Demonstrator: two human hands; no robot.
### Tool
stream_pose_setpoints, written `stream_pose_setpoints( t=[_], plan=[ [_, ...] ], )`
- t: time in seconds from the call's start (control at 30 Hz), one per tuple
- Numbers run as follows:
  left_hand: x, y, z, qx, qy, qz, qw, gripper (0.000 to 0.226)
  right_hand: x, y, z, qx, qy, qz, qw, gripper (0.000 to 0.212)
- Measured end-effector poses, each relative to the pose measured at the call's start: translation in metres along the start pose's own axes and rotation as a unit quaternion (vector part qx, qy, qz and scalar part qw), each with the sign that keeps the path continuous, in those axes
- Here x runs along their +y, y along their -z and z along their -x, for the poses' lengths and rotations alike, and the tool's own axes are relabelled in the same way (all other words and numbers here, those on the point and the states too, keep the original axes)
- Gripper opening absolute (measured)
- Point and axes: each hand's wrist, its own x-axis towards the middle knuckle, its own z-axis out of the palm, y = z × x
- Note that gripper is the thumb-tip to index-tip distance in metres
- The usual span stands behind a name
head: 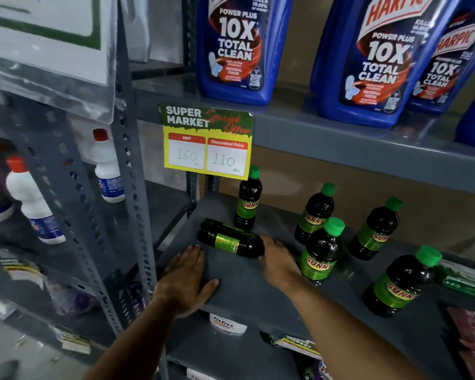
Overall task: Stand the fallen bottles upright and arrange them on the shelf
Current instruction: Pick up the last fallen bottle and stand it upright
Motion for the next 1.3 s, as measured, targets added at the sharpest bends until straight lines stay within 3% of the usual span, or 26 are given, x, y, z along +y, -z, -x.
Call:
stream_pose_setpoints(
  t=[0.17,0.43,0.67,0.73,0.83,0.97,1.2,1.3],
  plan=[
    [-0.004,-0.008,0.001,0.030,-0.012,-0.007,0.999,0.104,-0.002,0.008,0.010,0.001,-0.008,-0.015,1.000,0.052],
    [-0.005,-0.007,-0.002,0.011,-0.009,-0.013,1.000,0.101,-0.051,0.075,0.013,0.124,0.094,-0.015,0.988,0.038],
    [-0.004,-0.008,-0.002,0.021,-0.011,-0.012,1.000,0.094,-0.088,0.089,-0.003,0.097,0.094,0.061,0.989,0.048],
    [-0.005,-0.007,-0.003,0.027,-0.016,-0.017,0.999,0.095,-0.086,0.089,-0.011,0.084,0.076,0.028,0.993,0.053],
    [-0.005,-0.008,-0.004,0.028,-0.018,-0.023,0.999,0.095,-0.077,0.087,-0.013,0.012,0.041,-0.120,0.992,0.076],
    [-0.004,-0.007,-0.005,0.019,-0.013,-0.020,1.000,0.093,-0.043,0.065,-0.022,-0.054,0.048,-0.210,0.975,0.071],
    [-0.004,-0.009,-0.005,0.027,-0.011,-0.023,0.999,0.092,-0.058,0.049,-0.016,0.020,0.040,-0.212,0.976,0.061],
    [-0.004,-0.008,-0.004,0.029,-0.014,-0.017,0.999,0.092,-0.058,0.040,-0.016,0.060,0.033,-0.215,0.974,0.069]
  ],
)
